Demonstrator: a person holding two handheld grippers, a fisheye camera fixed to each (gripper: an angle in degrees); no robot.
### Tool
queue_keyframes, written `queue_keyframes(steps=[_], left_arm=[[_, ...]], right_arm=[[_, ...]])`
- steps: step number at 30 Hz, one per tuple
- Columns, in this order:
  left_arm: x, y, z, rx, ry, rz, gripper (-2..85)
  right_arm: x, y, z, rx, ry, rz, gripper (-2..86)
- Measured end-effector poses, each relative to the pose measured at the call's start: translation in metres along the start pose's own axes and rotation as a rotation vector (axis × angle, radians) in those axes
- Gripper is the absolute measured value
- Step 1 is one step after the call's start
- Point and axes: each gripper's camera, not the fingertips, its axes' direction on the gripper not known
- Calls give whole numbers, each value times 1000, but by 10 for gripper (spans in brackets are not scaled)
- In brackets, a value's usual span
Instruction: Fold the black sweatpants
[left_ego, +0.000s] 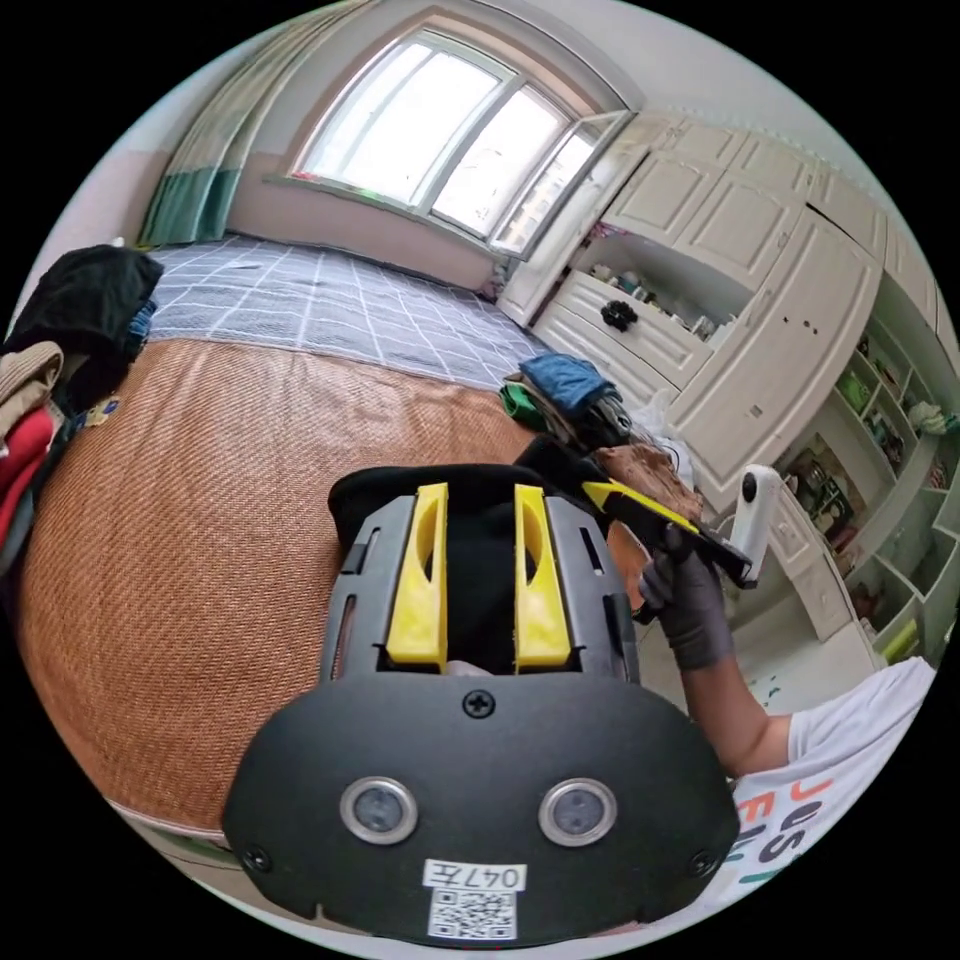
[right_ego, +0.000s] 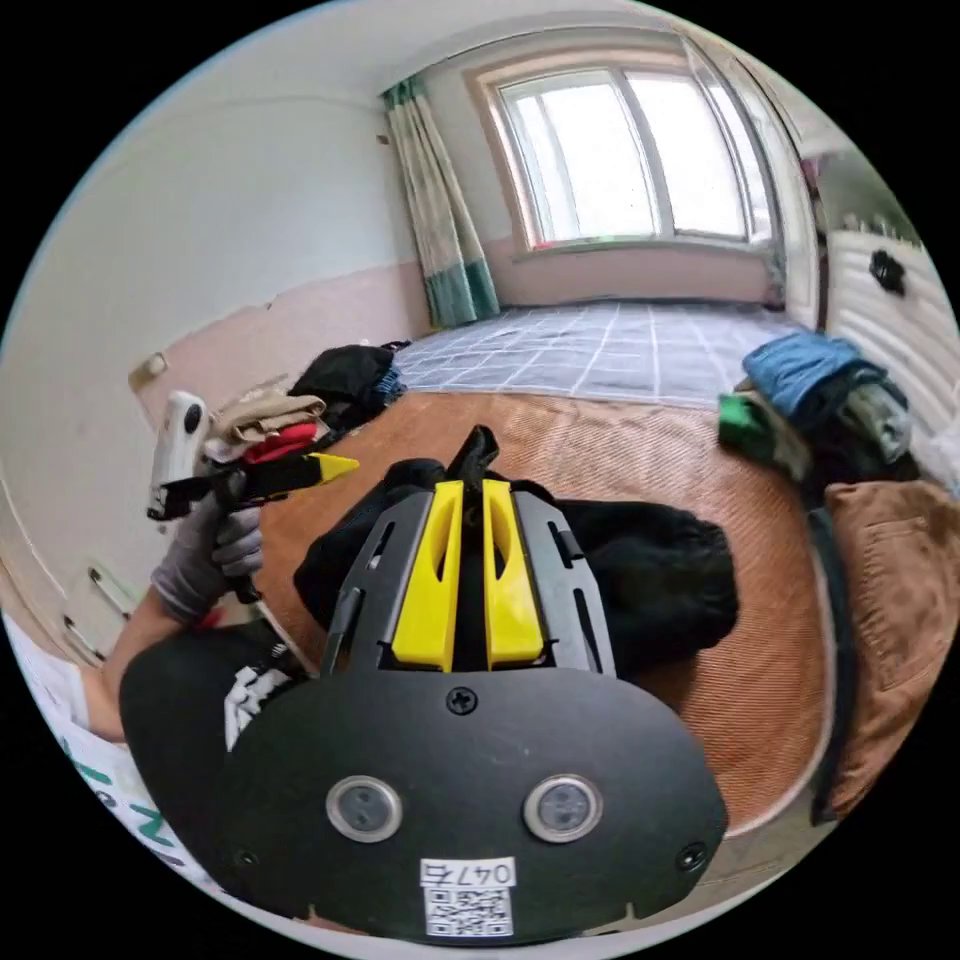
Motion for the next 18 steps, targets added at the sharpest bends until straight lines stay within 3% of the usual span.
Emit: queue_keyframes(steps=[3, 5, 8, 11, 15, 18], left_arm=[[12, -17, 24, -157, 49, 75, 90], [20, -25, 54, -343, 52, 118, 89], [27, -28, 75, -486, -18, 169, 89], [25, -36, 67, -486, -16, 163, 87], [28, -46, 51, -464, -15, 163, 84], [39, -52, 34, -429, -26, 193, 76]], right_arm=[[7, 10, 23, -107, 117, 0, 0], [21, 28, 57, -218, 102, 43, 1], [29, 35, 55, -183, 21, 112, 10], [23, 22, 37, -179, 60, 158, 28], [-13, -4, -3, 23, 40, 52, 13], [-43, -38, 26, -130, 3, -98, 3]])
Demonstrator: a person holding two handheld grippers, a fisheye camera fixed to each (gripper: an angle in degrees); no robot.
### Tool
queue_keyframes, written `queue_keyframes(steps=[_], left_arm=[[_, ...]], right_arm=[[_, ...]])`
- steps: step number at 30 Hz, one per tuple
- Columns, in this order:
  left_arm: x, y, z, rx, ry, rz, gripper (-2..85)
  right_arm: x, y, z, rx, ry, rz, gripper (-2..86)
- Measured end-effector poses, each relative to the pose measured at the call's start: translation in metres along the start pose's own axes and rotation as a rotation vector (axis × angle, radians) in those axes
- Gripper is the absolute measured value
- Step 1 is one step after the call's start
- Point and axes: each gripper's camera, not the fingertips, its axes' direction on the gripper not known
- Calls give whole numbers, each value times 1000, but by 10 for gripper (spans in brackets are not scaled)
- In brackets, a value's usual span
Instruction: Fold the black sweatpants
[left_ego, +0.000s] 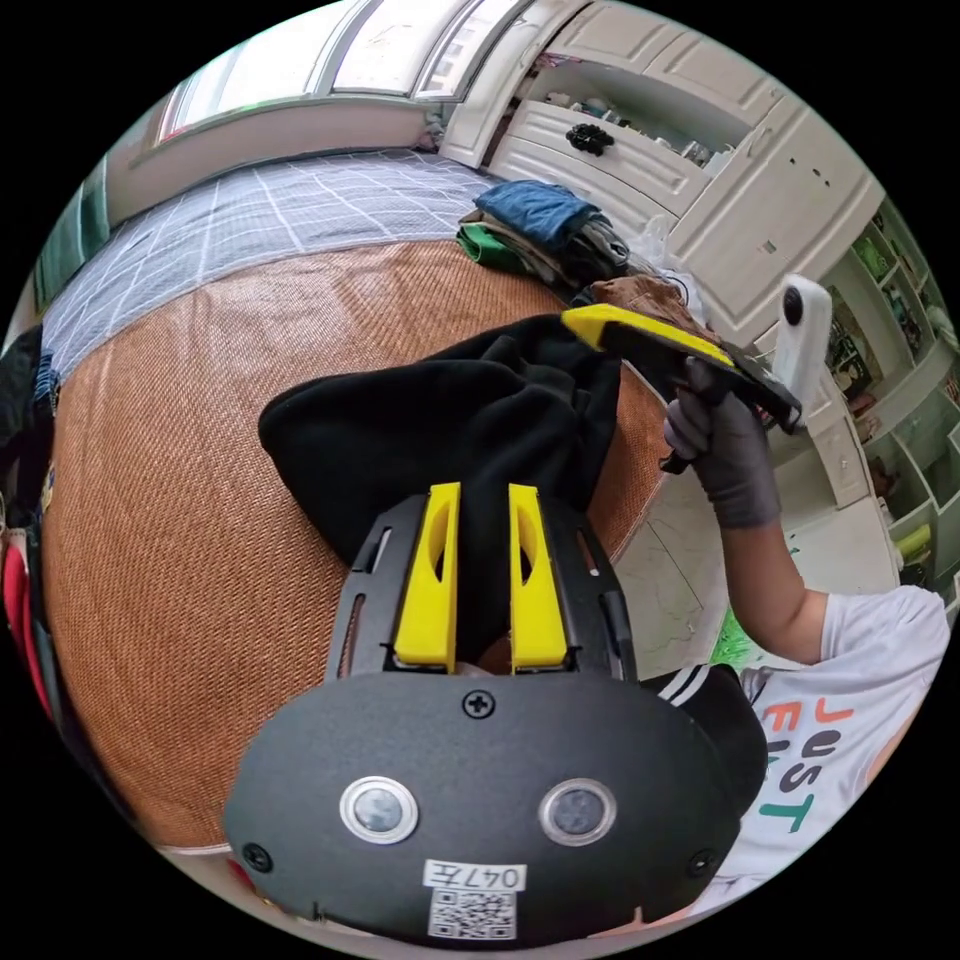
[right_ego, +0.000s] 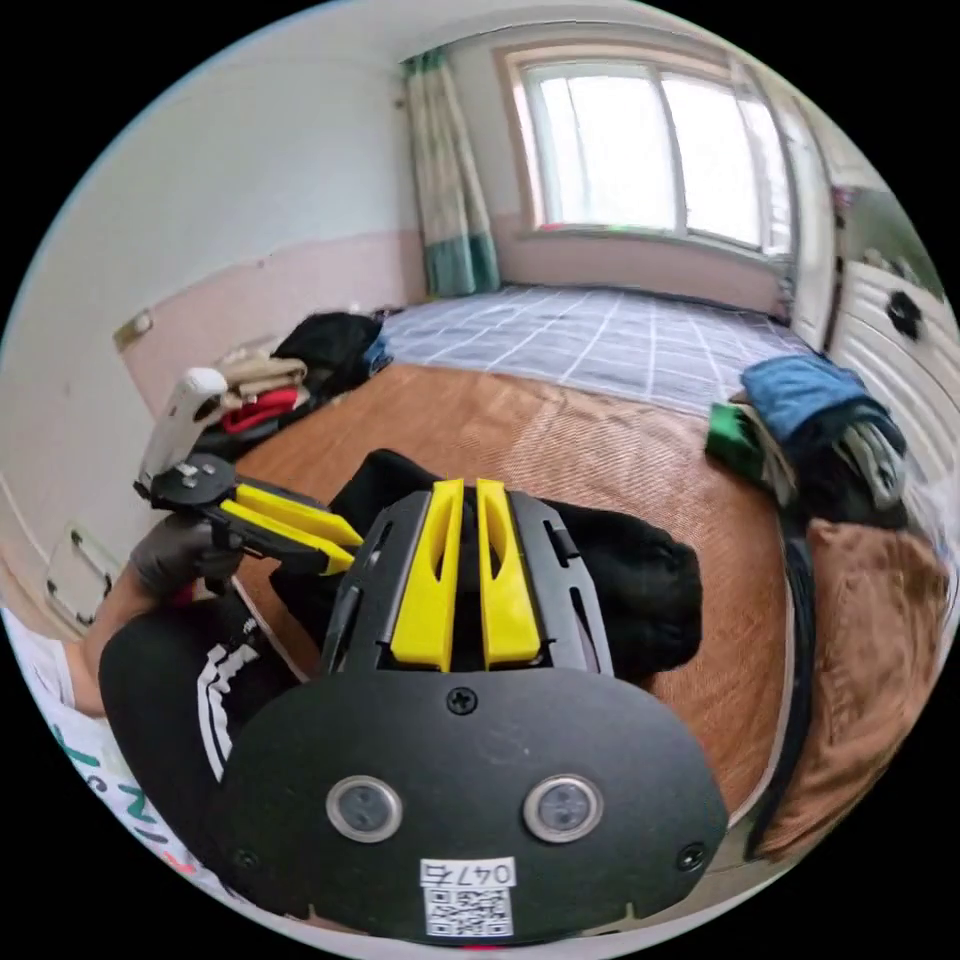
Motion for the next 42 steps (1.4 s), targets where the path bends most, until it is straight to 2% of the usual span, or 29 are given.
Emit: queue_keyframes(steps=[3, 6, 8, 12, 15, 17, 20, 21, 25, 29, 31, 36, 39, 42], left_arm=[[9, 1, -10, 3, 17, 42, 64], [10, 2, -2, -53, 48, 54, 60], [11, 3, -2, -52, 70, 55, 58], [23, 7, -6, -74, 30, 79, 56], [31, 13, -23, -47, -5, 72, 56], [32, 23, -55, 99, -65, 31, 44], [17, 34, -90, 354, -120, -42, 16], [12, 31, -92, 376, -124, -45, 11], [-34, -10, -64, 199, -107, -126, -7], [-44, 1, -29, 144, -119, -181, -9], [-46, 6, -24, 147, -107, -204, -10], [-32, 4, -24, 145, -151, -171, -10], [-11, 12, -47, 205, -174, -116, -10], [7, 22, -69, 298, -92, -31, -10]], right_arm=[[-16, -23, 42, -126, -21, -86, -6], [-13, -20, 96, -255, 130, -122, -11], [2, -4, 110, -184, 124, -62, -12], [5, -7, 106, -208, 80, -9, -12], [6, 0, 76, -135, 36, 54, -12], [-9, 18, 32, 37, 6, 60, -12], [-41, 47, 2, 115, -14, -10, -10], [-47, 53, 1, 115, -5, -24, -9], [-69, 88, 10, 85, -30, -79, -6], [-66, 111, 33, -10, 20, -93, -6], [-55, 125, 49, -45, -25, -69, -6], [-28, 148, 51, 12, -119, 7, -5], [-20, 155, 37, 40, -133, 23, 0], [-11, 186, -9, 287, -17, 90, 22]])
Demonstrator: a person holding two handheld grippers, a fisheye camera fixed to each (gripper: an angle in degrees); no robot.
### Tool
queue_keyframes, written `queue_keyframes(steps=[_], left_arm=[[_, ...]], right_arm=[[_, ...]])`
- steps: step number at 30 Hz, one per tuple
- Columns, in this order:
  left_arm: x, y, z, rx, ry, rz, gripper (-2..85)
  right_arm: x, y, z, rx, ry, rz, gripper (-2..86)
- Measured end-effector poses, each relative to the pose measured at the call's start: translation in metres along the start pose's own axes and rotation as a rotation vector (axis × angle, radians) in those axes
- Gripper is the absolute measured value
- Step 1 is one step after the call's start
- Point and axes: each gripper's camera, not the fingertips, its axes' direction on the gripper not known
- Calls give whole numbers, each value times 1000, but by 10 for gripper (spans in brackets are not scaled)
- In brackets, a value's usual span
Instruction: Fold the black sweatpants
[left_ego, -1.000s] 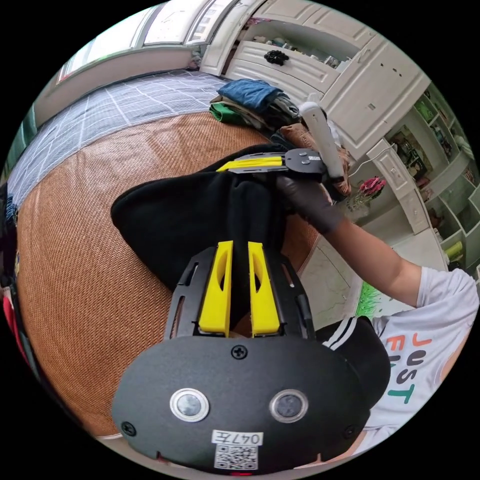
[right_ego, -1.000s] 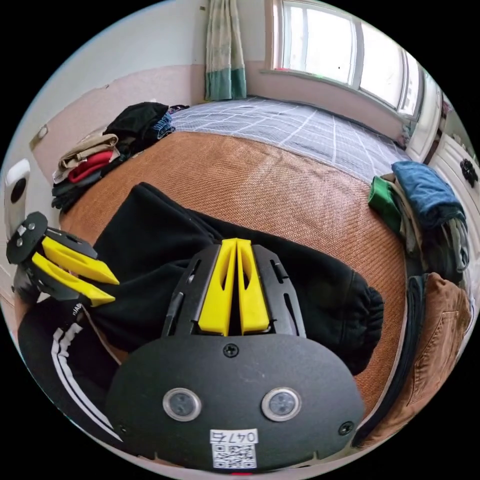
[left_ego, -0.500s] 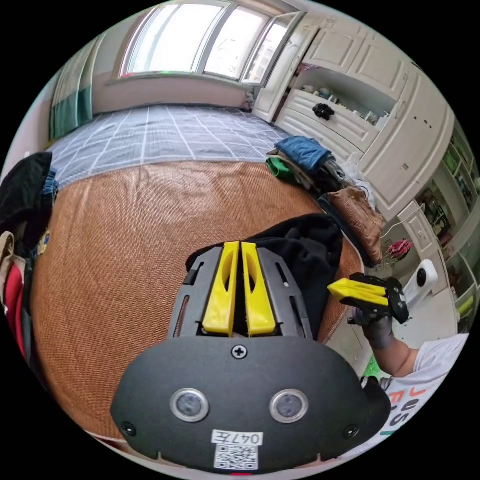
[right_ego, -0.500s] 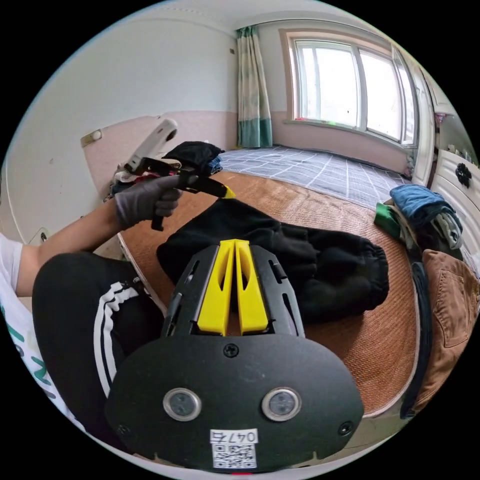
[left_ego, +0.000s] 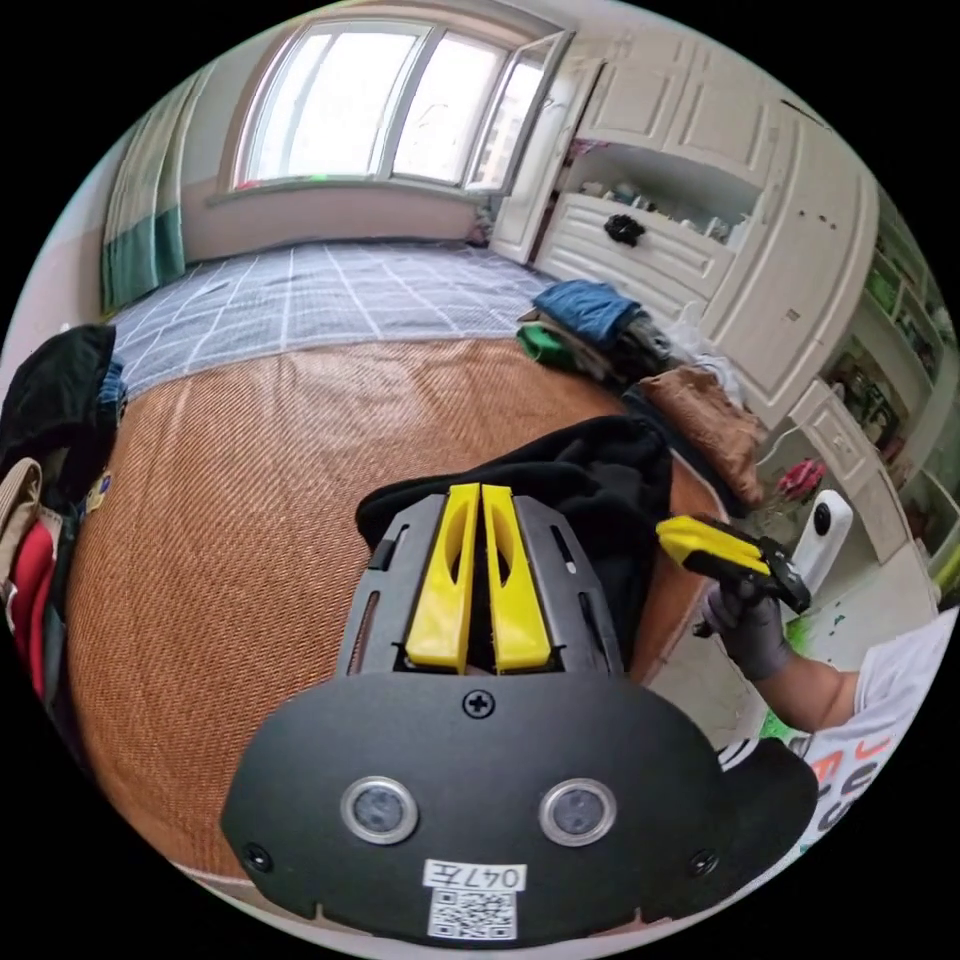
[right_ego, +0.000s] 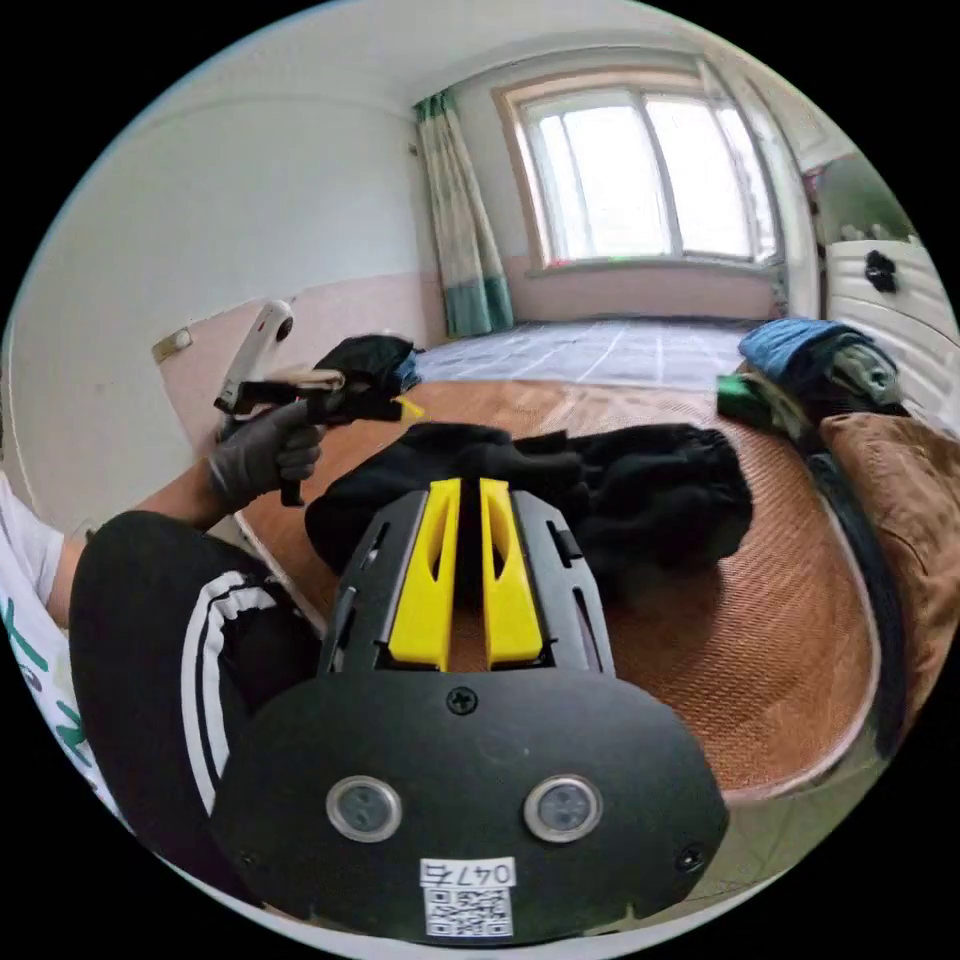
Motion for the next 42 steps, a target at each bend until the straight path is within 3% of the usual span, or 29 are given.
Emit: queue_keyframes(steps=[2, 4, 8, 14, 19, 21, 24, 26, 30, 38, 42], left_arm=[[12, -4, 1, 3, 64, 74, -10], [23, -10, 12, -27, 102, 140, -10], [48, -28, 48, -105, 225, 227, -10], [64, -44, 118, -361, 154, 233, -10], [70, -54, 132, -372, 128, 232, -10], [76, -55, 135, -362, 91, 248, -10], [87, -52, 139, -341, 34, 298, -10], [92, -48, 138, -312, 27, 340, -10], [74, -43, 129, -265, 78, 321, -9], [-48, -12, 79, 93, 216, -65, -9], [-70, -3, 98, 67, 238, -136, -10]], right_arm=[[17, 22, -33, 126, 200, 114, 67], [41, 35, -38, 90, 222, 225, 109], [96, 70, -21, -21, -20, 528, 167], [111, 72, 7, -1, -115, 600, 192], [112, 46, 42, -43, -75, 623, 215], [109, 33, 54, -82, -36, 603, 214], [109, 21, 66, -148, 78, 553, 135], [120, 25, 61, -96, 36, 584, 65], [119, 23, 55, -88, 29, 529, 36], [63, -46, 6, -47, 142, 89, 27], [55, -83, -29, 5, 209, -68, 25]])
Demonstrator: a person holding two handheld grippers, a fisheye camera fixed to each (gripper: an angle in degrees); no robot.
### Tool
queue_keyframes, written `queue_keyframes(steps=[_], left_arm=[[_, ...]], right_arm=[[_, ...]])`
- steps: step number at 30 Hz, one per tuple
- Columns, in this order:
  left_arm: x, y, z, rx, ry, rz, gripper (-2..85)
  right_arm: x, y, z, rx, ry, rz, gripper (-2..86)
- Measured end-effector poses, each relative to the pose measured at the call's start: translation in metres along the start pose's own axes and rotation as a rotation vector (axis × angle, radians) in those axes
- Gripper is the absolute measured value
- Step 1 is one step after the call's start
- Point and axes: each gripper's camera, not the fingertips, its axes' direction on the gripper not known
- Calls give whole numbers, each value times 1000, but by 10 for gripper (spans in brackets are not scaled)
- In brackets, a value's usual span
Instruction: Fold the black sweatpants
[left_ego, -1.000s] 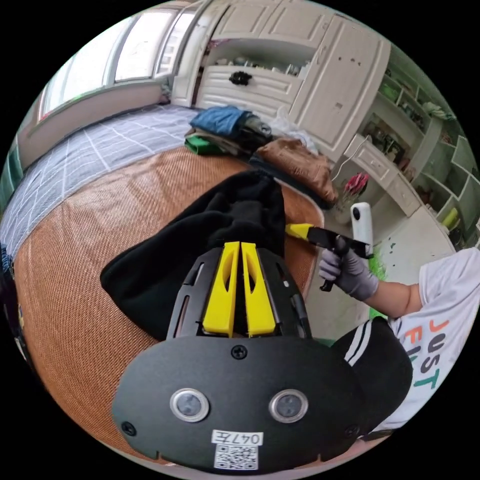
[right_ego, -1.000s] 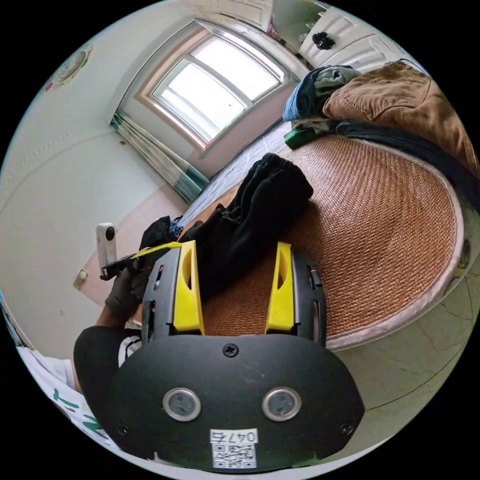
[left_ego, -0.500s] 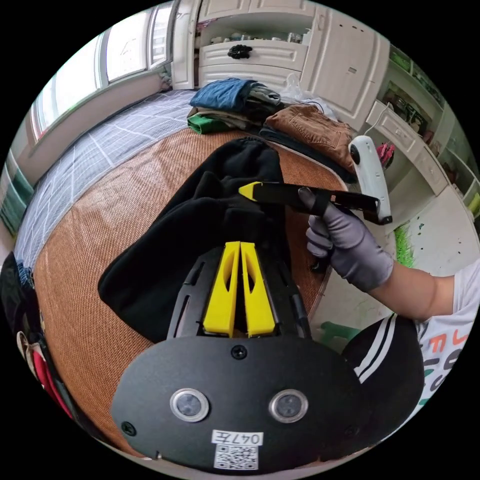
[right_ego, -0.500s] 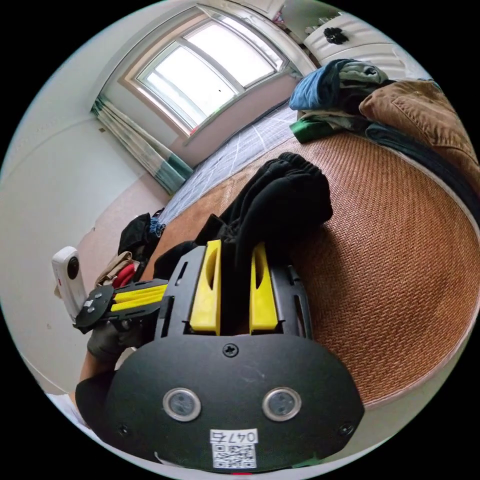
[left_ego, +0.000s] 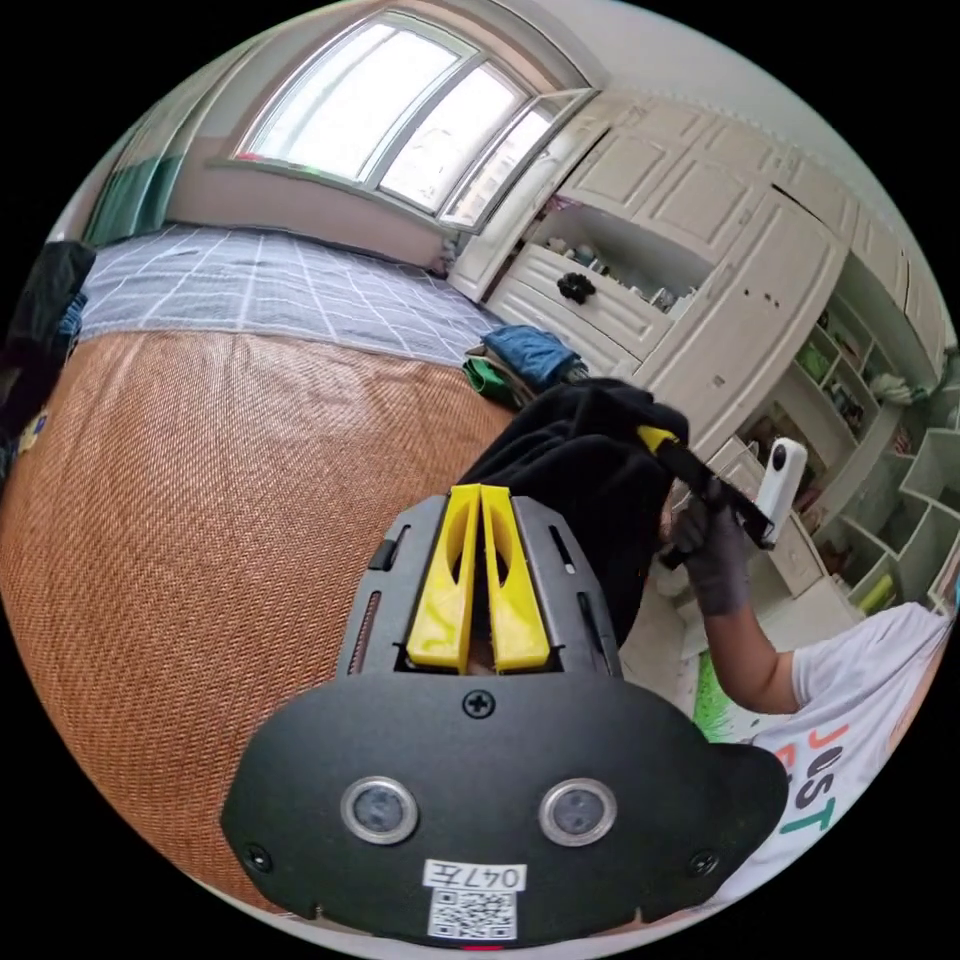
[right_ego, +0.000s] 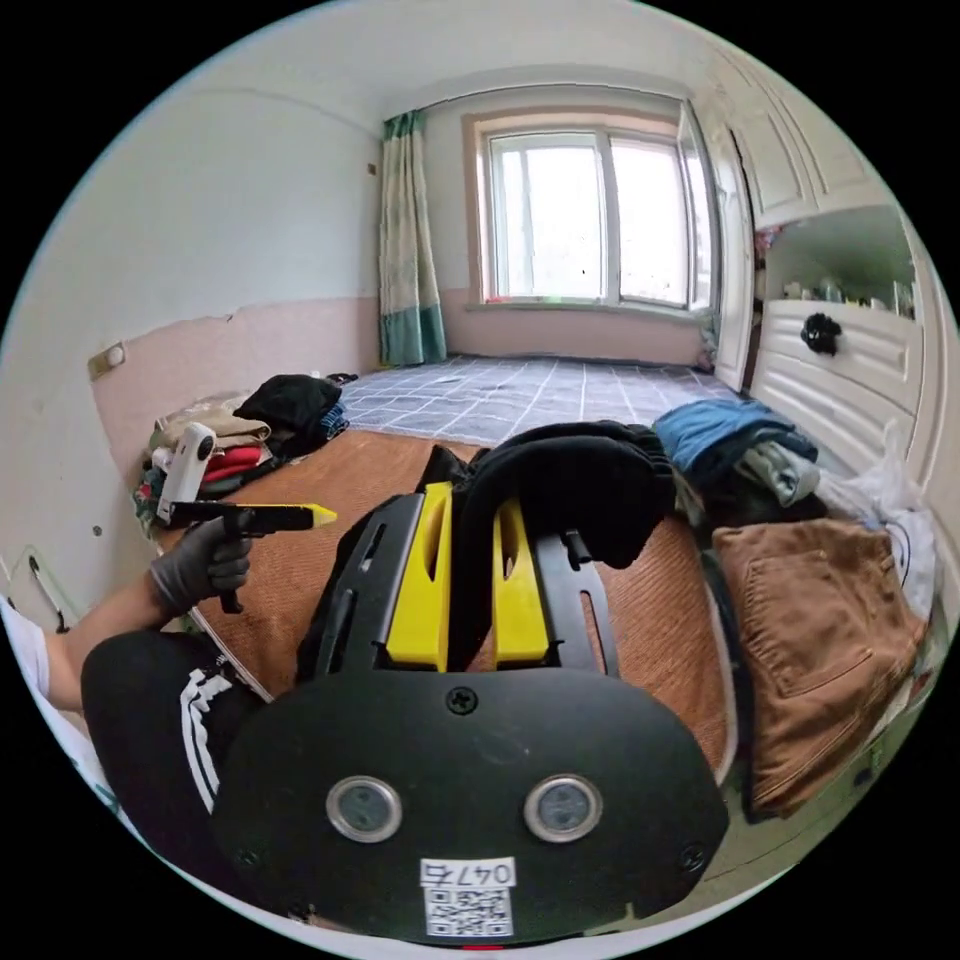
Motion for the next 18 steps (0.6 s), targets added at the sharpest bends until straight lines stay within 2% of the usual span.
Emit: queue_keyframes(steps=[5, 9, 14, 18], left_arm=[[12, -1, 54, -154, -34, 76, -10], [19, 0, 84, -224, -57, 120, -10], [7, 4, 106, -227, -42, 86, -10], [6, 5, 119, -203, -42, 74, -10]], right_arm=[[33, -73, -14, 4, 60, -171, 22], [86, -132, -14, 18, 88, -136, 22], [214, -214, -19, 135, 176, 111, 26], [321, -233, 7, 112, 316, 332, 56]])
